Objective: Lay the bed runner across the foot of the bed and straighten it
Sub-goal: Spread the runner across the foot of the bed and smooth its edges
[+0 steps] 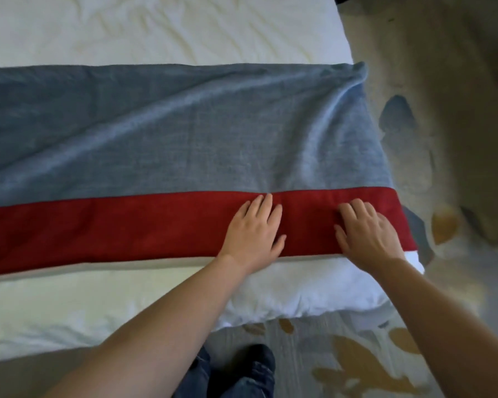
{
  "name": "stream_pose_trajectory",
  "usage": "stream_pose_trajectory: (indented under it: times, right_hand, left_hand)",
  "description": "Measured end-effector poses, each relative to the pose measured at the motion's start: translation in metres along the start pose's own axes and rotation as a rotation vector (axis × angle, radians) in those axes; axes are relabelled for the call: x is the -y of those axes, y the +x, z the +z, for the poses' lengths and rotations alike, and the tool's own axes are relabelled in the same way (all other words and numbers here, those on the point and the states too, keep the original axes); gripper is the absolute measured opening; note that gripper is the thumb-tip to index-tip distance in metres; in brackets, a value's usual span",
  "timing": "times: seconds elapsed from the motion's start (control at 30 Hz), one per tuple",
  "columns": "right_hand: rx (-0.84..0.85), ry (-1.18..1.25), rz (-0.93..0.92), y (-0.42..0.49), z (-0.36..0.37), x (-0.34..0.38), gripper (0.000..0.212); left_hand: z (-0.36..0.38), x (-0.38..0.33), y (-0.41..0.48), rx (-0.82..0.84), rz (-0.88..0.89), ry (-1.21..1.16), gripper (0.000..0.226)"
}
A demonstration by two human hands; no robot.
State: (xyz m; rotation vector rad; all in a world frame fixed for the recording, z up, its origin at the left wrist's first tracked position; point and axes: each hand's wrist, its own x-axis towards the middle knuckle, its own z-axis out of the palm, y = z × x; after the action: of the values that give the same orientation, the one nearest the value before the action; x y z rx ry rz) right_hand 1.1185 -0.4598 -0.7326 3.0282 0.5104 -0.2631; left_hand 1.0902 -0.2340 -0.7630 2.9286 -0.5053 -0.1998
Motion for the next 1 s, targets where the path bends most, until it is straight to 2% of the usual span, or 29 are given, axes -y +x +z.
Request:
stream_pose_trajectory:
  times: [0.1, 0.2, 0.27, 0.33, 0.43, 0.53, 0.63, 0.8, 0.93, 1.0]
  right_hand:
    - [0.047, -0.020, -0.158, -0.019, -0.001, -0.008, 0.022]
    - [0.095, -0.014, -0.301, -0.030, -0.003, -0.013, 0.025]
    - [0.134, -0.035, -0.343, -0.032, -0.003, -0.015, 0.024]
    - [0.150, -0.071, -0.348, -0.031, -0.003, -0.015, 0.013]
    - [0.103, -0.117, -0.398, -0.033, -0.006, -0.022, 0.028]
    - [0.026, -0.139, -0.452, -0.042, -0.007, -0.035, 0.035]
    - [0.038, -0.131, -0.406, -0.050, -0.003, -0.042, 0.037]
    - [0.086, -0.132, -0.263, -0.048, 0.009, -0.049, 0.025]
    - [0.172, -0.209, -0.129, -0.042, 0.011, -0.071, 0.027]
    - [0.207, -0.196, -0.071, -0.043, 0.012, -0.083, 0.026]
  left_hand:
    - [-0.004, -0.006, -0.015, -0.028, 0.026, 0.013, 0.053]
    - [-0.015, -0.005, -0.023, -0.049, 0.128, 0.033, 0.040]
    - [-0.020, -0.005, -0.027, -0.005, 0.197, 0.066, 0.030]
    - [-0.023, -0.009, -0.030, 0.019, 0.209, 0.081, 0.018]
    - [-0.023, -0.020, -0.029, -0.027, 0.209, 0.045, 0.024]
    - [-0.021, -0.041, -0.027, -0.019, 0.230, 0.009, 0.029]
    - [-0.017, -0.056, -0.028, 0.045, 0.188, -0.023, 0.029]
    - [-0.010, -0.055, -0.026, 0.055, 0.129, -0.080, 0.003]
    - [-0.012, -0.068, -0.007, 0.065, 0.133, -0.120, 0.017]
    - [-0.013, -0.083, 0.007, 0.080, 0.142, -0.150, 0.010]
